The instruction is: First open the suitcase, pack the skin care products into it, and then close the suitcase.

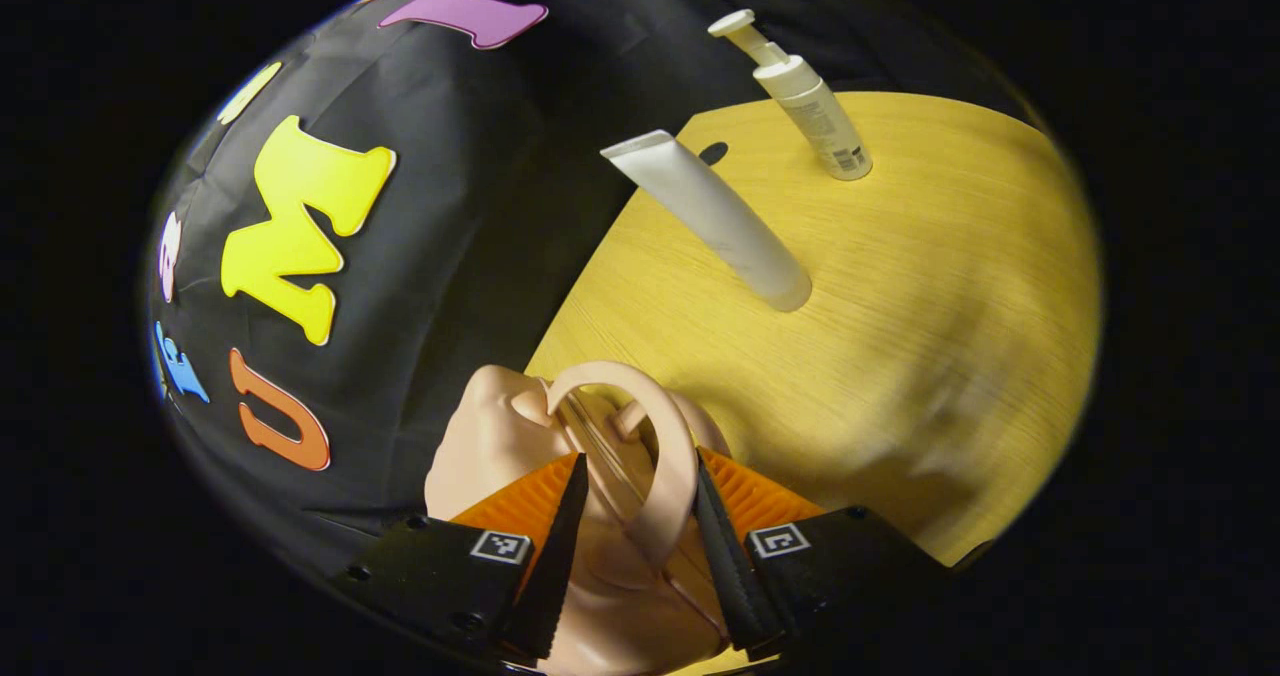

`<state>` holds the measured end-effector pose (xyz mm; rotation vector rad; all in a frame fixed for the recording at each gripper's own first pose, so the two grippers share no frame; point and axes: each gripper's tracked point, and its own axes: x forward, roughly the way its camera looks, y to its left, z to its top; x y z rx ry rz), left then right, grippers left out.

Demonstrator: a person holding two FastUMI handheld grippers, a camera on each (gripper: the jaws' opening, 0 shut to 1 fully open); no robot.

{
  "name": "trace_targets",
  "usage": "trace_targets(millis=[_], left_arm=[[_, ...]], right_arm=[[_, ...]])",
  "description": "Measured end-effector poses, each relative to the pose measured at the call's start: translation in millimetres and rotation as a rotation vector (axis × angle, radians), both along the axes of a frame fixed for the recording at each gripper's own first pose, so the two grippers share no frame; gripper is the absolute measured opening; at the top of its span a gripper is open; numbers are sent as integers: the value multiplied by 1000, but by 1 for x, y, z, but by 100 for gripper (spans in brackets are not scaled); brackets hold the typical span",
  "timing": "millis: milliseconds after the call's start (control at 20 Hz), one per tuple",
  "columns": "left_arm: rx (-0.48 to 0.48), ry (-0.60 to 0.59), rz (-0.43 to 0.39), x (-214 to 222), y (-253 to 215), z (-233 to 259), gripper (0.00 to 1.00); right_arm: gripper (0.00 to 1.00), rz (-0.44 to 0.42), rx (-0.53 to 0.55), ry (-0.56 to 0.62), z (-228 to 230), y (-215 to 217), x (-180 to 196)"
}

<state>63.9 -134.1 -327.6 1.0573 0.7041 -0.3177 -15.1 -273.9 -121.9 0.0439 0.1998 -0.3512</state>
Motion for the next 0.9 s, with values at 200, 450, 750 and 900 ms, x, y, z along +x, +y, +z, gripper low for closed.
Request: trace_targets(millis=[200, 450, 750, 900], left_arm=[[73, 15, -2, 4, 0, -7, 50], [153, 66, -35, 2, -1, -14, 29], [95, 1, -23, 1, 5, 23, 14], [4, -68, 9, 7, 12, 58, 11]], right_arm=[[80, 19, 3, -2, 0, 11, 0], [80, 30, -2, -9, 4, 20, -3], [80, 18, -16, -21, 13, 24, -9], [80, 25, -27, -33, 20, 33, -6]])
